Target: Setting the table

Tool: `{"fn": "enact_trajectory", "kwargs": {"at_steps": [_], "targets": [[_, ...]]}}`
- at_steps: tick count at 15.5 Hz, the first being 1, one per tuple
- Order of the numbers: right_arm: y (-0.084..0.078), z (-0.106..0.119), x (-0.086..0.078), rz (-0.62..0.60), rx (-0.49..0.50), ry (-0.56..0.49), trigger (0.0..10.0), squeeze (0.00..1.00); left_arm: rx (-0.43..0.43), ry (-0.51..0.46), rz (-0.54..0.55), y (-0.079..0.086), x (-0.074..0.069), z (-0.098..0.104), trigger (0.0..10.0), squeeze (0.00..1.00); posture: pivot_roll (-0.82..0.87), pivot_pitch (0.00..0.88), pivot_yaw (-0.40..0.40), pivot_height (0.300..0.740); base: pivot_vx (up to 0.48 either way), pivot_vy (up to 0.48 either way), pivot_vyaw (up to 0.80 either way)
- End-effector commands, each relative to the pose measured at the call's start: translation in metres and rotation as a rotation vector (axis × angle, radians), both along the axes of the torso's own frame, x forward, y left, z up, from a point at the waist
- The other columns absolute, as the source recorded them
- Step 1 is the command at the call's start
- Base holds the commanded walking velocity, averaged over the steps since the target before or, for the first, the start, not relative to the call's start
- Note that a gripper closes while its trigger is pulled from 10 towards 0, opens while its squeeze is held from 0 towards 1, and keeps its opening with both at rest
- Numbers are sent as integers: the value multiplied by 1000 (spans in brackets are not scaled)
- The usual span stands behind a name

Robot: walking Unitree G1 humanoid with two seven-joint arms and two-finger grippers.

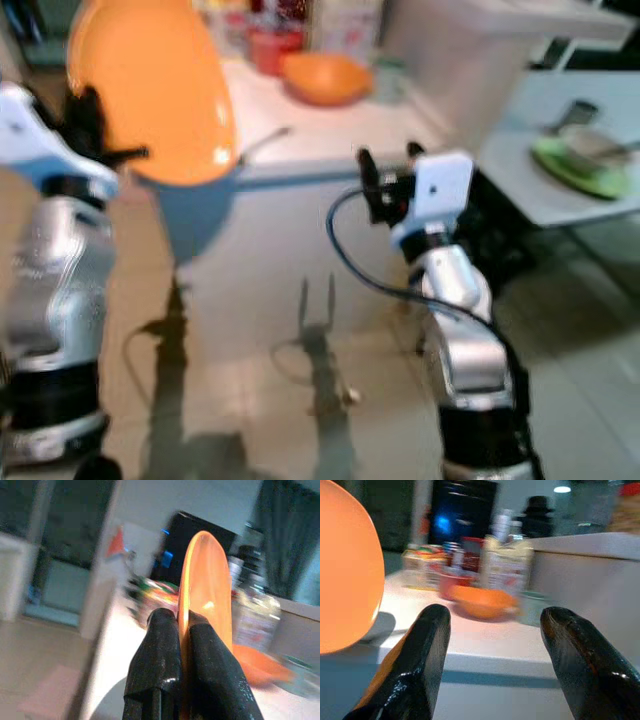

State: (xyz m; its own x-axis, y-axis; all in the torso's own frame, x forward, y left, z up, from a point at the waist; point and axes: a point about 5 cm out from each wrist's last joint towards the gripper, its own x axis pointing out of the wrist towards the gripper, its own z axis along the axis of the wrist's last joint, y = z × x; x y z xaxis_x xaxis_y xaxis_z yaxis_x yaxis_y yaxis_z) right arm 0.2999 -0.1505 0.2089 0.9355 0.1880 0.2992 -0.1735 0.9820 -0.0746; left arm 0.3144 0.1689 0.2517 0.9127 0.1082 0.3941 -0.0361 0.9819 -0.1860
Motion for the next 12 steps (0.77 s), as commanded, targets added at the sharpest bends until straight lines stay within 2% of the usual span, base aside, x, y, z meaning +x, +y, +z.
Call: {"fn": "enact_trajectory", "kwargs": {"at_steps": [1, 5, 10, 12], "targets": [[-1, 1, 0, -17, -3, -2, 10000, 0, 20, -57, -5, -2, -3, 12, 10000, 0, 12, 0, -50, 740, 0, -480, 0], [-6, -1, 2, -61, -27, 15, 10000, 0, 17, -66, 8, -2, -1, 14, 10000, 0, 6, 0, -46, 740, 0, -480, 662], [-13, -9, 6, -127, -20, 63, 10000, 0, 14, -46, 48, 2, 2, 9, 10000, 0, 14, 0, -49, 740, 0, -480, 0], [-12, -10, 8, -132, -1, 73, 10000, 0, 62, -20, 71, 5, 4, 3, 10000, 0, 29, 0, -60, 740, 0, -480, 0]]}}
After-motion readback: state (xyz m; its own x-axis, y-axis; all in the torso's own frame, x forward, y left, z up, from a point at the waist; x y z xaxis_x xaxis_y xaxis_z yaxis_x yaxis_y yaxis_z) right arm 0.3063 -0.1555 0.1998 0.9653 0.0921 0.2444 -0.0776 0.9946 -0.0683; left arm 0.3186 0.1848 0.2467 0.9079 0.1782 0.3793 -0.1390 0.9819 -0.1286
